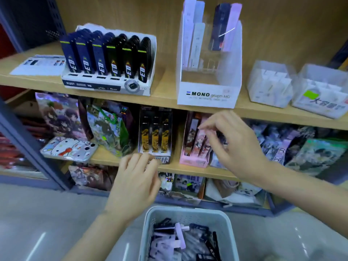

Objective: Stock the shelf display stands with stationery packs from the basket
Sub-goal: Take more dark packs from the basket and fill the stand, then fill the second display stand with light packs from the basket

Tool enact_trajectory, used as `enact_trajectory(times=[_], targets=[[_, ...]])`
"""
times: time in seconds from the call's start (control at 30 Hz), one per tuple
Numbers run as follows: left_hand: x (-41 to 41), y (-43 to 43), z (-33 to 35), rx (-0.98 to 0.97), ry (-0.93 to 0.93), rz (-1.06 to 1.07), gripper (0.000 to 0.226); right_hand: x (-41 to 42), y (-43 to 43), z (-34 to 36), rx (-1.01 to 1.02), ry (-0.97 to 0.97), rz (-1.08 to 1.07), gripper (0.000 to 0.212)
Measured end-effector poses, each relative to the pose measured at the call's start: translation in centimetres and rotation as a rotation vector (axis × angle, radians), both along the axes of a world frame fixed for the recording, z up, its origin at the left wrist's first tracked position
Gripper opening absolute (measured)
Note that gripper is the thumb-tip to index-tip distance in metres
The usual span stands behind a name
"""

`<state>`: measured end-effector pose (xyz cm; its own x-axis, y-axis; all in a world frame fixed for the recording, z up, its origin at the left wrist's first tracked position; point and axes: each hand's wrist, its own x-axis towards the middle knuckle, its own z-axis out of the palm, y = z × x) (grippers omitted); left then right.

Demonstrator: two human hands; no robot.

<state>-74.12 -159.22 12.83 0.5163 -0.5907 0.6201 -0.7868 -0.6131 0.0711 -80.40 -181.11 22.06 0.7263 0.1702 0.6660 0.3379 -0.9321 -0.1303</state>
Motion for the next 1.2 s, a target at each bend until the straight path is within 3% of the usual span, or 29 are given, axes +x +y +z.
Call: enact_trajectory(times=[0.27, 0.43, 0.53, 0.7, 0.83, 0.93, 1.03, 1.2], targets=[[-2.7, 3.0, -14.5, 0.187, 0.523, 0.117, 0.026, -6.2, -0.7, -19.6, 0.008, 0.717, -0.071, 0.019], [-4.6, 3.1, -20.8, 0.085, 0.996, 0.299, 0.045, -9.7, 0.0, -28.8, 0.162, 1.216, -0.191, 0.044], [-5.9, 2.7, -23.1, 0.008, 1.179, 0.331, 0.05, -11.0, 0.6, -31.7, 0.258, 1.275, -0.212, 0.056], [-7.0, 1.3, -24.1, -0.159, 1.332, 0.328, 0.045, -11.2, -0.7, -35.2, 0.305, 1.372, -0.351, 0.065], [-7.3, 0.6, -24.3, -0.228, 1.358, 0.371, 0.045, -10.2, -0.9, -36.5, 0.411, 1.417, -0.395, 0.066], [-7.4, 0.4, -24.3, -0.249, 1.337, 0.375, 0.043, -9.6, -1.1, -37.5, 0.344, 1.43, -0.455, 0.069], [-7.5, 0.2, -24.1, -0.264, 1.323, 0.391, 0.041, -9.0, -1.4, -38.5, 0.265, 1.41, -0.493, 0.063], [-8.0, -0.3, -24.0, -0.299, 1.285, 0.443, 0.038, -8.8, -1.2, -38.7, 0.31, 1.396, -0.441, 0.039]])
